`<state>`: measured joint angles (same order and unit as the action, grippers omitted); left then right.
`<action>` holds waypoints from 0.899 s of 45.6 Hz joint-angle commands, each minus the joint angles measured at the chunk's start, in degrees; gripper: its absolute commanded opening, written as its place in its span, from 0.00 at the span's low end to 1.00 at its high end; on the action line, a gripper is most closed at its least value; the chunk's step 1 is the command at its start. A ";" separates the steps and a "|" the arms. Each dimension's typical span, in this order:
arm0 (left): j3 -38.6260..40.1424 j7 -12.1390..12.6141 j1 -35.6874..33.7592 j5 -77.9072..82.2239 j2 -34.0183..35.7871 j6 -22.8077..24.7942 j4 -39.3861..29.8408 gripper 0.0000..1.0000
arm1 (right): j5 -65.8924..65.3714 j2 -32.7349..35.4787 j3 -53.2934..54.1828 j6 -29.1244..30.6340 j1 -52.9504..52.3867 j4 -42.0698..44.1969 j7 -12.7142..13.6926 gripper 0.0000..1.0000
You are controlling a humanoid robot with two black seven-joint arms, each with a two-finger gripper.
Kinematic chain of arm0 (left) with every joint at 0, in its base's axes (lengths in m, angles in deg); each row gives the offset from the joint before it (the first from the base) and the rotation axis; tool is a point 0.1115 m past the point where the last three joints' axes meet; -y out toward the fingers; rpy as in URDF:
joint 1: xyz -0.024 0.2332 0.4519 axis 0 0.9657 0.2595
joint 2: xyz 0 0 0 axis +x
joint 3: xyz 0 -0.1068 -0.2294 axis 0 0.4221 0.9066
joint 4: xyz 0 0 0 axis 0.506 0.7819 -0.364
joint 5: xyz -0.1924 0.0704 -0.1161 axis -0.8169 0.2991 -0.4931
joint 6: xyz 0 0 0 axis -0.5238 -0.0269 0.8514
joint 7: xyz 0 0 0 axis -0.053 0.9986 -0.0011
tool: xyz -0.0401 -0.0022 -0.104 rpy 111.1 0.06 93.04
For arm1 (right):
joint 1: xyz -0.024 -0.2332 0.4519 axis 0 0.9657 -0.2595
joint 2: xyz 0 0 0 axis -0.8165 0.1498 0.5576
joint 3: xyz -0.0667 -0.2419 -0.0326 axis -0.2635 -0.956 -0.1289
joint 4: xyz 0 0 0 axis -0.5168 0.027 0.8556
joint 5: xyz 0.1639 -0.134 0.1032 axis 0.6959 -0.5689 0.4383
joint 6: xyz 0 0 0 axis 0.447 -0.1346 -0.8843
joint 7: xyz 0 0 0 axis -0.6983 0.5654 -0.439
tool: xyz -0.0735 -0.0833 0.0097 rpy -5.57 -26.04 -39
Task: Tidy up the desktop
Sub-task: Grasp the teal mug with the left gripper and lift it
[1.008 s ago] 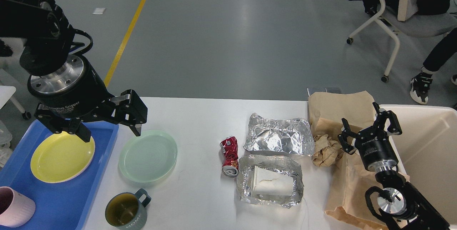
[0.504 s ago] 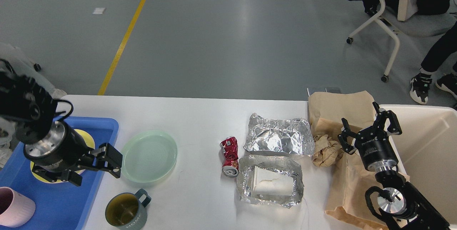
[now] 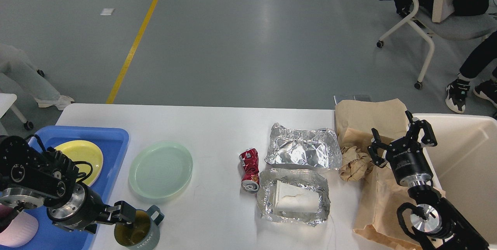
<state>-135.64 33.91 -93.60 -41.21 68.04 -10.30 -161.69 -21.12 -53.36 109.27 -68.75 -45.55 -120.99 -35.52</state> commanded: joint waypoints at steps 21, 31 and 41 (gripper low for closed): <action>3.96 -0.07 9.67 0.45 -4.12 -7.00 4.70 0.64 | 0.00 0.00 0.00 0.00 0.00 0.00 0.00 1.00; 4.14 0.01 9.94 0.45 -4.12 -7.18 4.96 0.45 | 0.00 0.00 0.00 0.00 0.00 0.00 0.00 1.00; 4.14 1.42 10.73 0.45 -4.30 -6.65 7.07 0.08 | 0.00 0.00 0.00 0.00 0.00 0.00 0.00 1.00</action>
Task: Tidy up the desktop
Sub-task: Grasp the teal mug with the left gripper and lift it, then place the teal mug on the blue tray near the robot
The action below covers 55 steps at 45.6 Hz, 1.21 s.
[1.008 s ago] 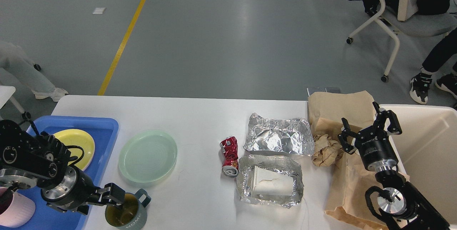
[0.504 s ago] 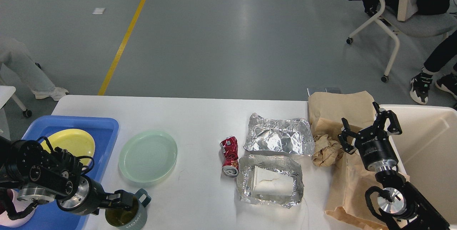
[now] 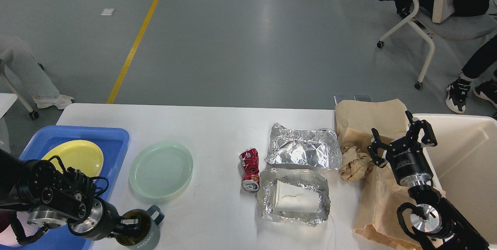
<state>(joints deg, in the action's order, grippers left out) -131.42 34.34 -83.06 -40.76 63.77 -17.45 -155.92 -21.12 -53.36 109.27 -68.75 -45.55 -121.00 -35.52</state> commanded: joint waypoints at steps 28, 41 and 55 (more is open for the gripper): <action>-3.23 3.55 -9.91 -0.35 1.46 7.08 -2.29 0.00 | 0.00 0.00 0.00 0.00 0.00 0.00 0.00 1.00; -12.46 3.81 -37.24 -1.14 1.46 9.63 -16.36 0.00 | 0.00 0.00 0.00 0.00 0.00 0.09 0.00 1.00; -17.39 1.70 -58.27 -4.92 -0.03 28.18 -16.36 0.00 | 0.00 0.00 0.00 0.00 0.00 0.09 0.00 1.00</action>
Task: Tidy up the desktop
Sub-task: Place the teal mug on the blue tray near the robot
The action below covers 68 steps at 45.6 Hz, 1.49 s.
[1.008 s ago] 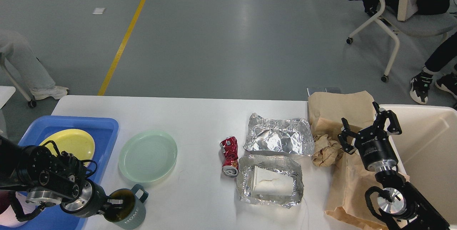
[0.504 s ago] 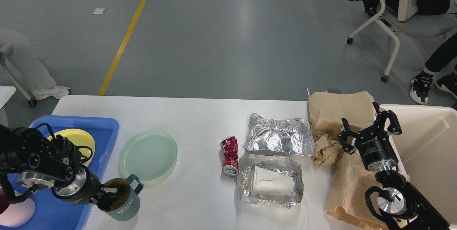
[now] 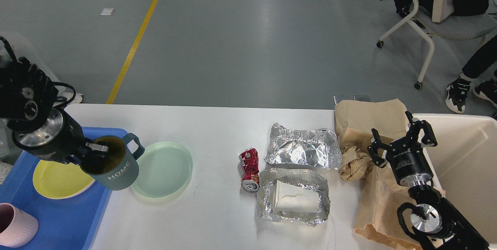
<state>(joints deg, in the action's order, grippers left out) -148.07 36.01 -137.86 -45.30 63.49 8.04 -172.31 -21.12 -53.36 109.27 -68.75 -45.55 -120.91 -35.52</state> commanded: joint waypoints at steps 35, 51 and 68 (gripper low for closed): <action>18.05 -4.01 39.84 20.18 26.44 15.52 36.66 0.00 | 0.00 0.00 0.00 0.00 0.00 -0.08 0.00 1.00; 31.69 -4.19 61.40 22.56 24.42 14.82 48.72 0.00 | 0.00 0.00 0.00 0.00 0.00 -0.08 0.00 1.00; 32.13 -5.24 66.14 22.56 23.81 6.38 47.93 0.00 | 0.00 0.00 0.00 0.00 0.00 -0.08 0.00 1.00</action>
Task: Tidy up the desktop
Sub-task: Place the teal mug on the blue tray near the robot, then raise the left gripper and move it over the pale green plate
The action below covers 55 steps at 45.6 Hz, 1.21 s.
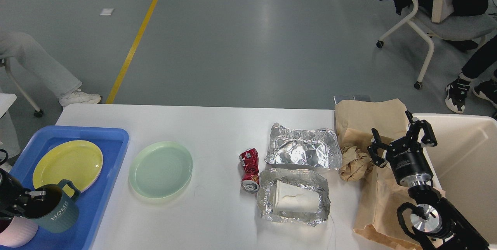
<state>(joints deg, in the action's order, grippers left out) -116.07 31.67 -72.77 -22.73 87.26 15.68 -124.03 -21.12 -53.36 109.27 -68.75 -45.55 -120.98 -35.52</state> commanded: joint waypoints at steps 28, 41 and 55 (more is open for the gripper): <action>-1.02 -1.26 1.58 -6.78 1.97 -11.45 -10.36 0.80 | 0.00 0.00 0.00 0.00 0.00 -0.02 0.00 1.00; -3.74 -1.17 0.26 -6.70 2.14 -11.10 -11.77 0.82 | 0.00 0.00 0.00 0.00 0.00 -0.02 0.00 1.00; -10.06 -1.26 -7.73 -6.78 2.32 -8.82 -11.86 0.88 | 0.00 0.00 0.00 0.00 0.00 -0.02 0.00 1.00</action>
<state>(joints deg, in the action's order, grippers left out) -124.15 30.42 -77.18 -29.43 89.58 5.30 -135.81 -21.12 -53.36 109.27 -68.75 -45.55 -120.98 -35.53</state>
